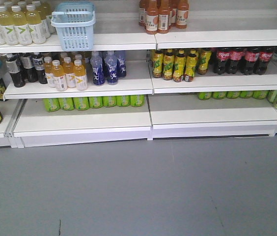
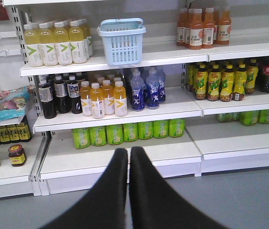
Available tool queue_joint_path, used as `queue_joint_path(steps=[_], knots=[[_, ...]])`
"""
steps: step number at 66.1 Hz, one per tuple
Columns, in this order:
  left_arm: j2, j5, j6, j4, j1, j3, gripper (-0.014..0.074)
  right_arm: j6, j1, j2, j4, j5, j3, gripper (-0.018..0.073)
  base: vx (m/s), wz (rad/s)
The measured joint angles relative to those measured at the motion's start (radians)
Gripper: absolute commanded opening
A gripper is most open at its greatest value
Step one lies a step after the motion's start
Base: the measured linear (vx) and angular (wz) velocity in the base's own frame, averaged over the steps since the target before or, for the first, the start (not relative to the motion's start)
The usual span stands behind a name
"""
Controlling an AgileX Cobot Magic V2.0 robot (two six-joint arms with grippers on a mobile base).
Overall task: Place coke in basket with both arms
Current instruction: 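Drive the base toward the shelf holding the light-blue basket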
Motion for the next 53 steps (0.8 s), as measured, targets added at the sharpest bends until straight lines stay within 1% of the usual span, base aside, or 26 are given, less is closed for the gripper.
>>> queue_joint_path(steps=[53], knots=[[0.0,0.0,0.0,0.0,0.0,0.0,-0.0006,0.0,0.0,0.0,0.0,0.0,0.0,-0.001,0.0,0.0]])
